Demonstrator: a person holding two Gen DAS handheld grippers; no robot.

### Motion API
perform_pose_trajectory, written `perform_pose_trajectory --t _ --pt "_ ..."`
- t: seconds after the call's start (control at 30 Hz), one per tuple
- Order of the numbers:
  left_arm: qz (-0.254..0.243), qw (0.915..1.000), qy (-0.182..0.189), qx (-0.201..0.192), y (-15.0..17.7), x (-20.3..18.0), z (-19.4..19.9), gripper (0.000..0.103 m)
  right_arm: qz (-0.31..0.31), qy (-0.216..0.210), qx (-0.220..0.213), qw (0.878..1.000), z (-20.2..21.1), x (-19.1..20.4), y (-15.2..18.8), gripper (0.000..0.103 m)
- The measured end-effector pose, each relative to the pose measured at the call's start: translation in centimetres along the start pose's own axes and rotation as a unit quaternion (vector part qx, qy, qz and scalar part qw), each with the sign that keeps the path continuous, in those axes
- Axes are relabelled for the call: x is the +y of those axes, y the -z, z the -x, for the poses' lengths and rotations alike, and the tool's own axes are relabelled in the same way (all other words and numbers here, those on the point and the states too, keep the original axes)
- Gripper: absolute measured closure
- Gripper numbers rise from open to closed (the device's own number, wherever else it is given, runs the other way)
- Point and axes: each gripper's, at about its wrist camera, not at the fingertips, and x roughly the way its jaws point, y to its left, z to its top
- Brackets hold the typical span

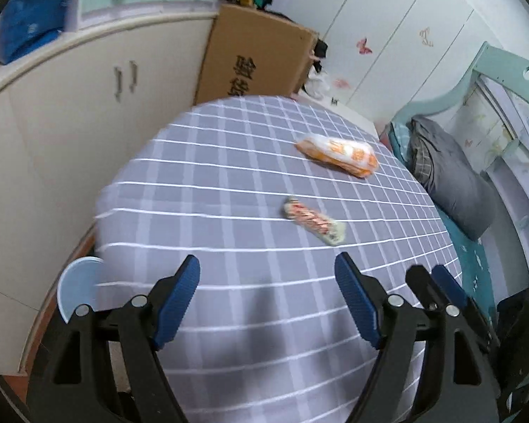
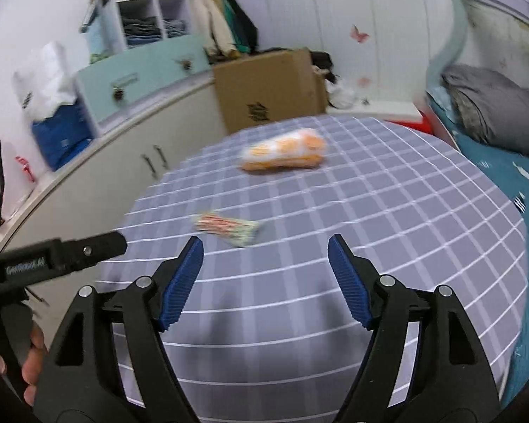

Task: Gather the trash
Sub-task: 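Move both grippers back over the table, then grasp the red-white striped wrapper with the left gripper while the right gripper grasps the white bread bag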

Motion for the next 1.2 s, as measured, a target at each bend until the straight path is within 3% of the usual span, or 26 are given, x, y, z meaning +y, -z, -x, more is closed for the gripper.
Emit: perform_pose_trajectory --t 0.27,0.57,0.63,0.83,0.9,0.93,1.0,1.03,1.2 --pt "-0.006 0.9986 -0.014 0.051 -1.7 -5.3 -7.4 0.026 -0.004 0.019 0.023 1.000 -1.4 -5.1 -0.6 0.029" --pt "0.002 0.9981 -0.036 0.051 -3.2 -6.3 -10.9 0.027 0.012 0.019 0.040 0.999 -3.7 -5.9 -1.9 0.028" --pt "-0.025 0.9965 -0.066 0.045 -3.1 -7.0 -11.1 0.044 0.014 0.022 0.041 0.999 -4.0 -5.9 -2.2 0.028" --pt "-0.069 0.9916 -0.099 0.046 -3.3 -7.7 -11.2 0.067 0.012 0.029 0.044 0.999 -4.9 -6.0 -2.9 0.028" --pt "-0.079 0.9919 -0.089 0.043 -3.3 -7.5 -11.1 0.073 0.015 0.031 0.044 0.998 -5.0 -5.7 -3.1 0.028" --pt "-0.077 0.9937 -0.067 0.044 -3.4 -7.2 -11.0 0.082 0.022 0.032 0.045 0.998 -5.0 -5.3 -3.2 0.028" --pt "-0.065 0.9960 -0.041 0.047 -3.8 -6.8 -11.2 0.086 0.033 0.036 0.044 0.998 -4.9 -4.7 -3.5 0.028" --pt "-0.060 0.9969 -0.021 0.047 -3.9 -6.3 -11.1 0.095 0.042 0.039 0.044 0.997 -5.0 -4.3 -3.7 0.028" --pt "-0.053 0.9983 0.001 0.025 -4.9 -4.4 -10.1 0.097 0.061 0.046 0.048 0.996 -6.0 -3.1 -4.6 0.027"
